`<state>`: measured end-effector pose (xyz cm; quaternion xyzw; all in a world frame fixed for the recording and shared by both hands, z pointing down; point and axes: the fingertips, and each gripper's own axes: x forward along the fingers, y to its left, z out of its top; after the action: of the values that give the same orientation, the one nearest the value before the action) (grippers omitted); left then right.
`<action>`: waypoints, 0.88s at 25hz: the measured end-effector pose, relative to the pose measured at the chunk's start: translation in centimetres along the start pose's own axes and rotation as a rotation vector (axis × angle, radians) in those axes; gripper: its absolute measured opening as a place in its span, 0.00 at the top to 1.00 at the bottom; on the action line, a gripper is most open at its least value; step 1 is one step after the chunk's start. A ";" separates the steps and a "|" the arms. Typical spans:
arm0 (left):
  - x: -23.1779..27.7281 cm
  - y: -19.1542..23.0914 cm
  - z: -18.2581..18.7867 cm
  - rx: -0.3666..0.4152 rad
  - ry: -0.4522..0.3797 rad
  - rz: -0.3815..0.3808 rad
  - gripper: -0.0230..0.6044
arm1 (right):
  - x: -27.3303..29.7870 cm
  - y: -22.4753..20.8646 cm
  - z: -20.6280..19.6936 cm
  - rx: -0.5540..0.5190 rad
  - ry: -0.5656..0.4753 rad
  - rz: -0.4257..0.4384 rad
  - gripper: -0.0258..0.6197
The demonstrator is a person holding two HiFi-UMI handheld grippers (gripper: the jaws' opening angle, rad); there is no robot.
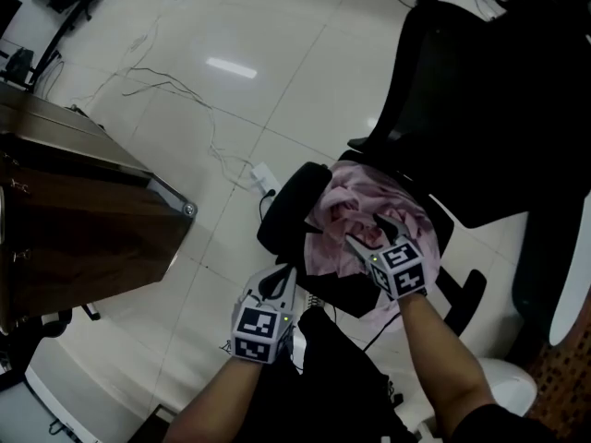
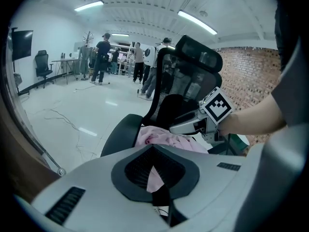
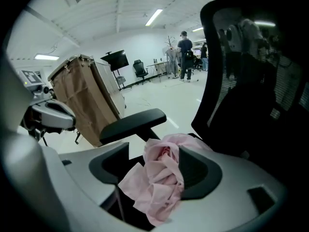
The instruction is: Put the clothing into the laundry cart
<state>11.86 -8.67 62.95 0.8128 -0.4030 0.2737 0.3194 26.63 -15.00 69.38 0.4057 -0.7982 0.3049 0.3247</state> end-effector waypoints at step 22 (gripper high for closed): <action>4.5 0.5 -3.6 -0.035 0.069 0.004 0.96 | 14.2 -6.2 -5.2 -0.095 0.210 -0.084 0.42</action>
<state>13.11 -8.40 68.56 0.7964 -0.3979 0.2953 0.3467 26.79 -20.54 84.74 0.3890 -0.7556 0.2935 0.4377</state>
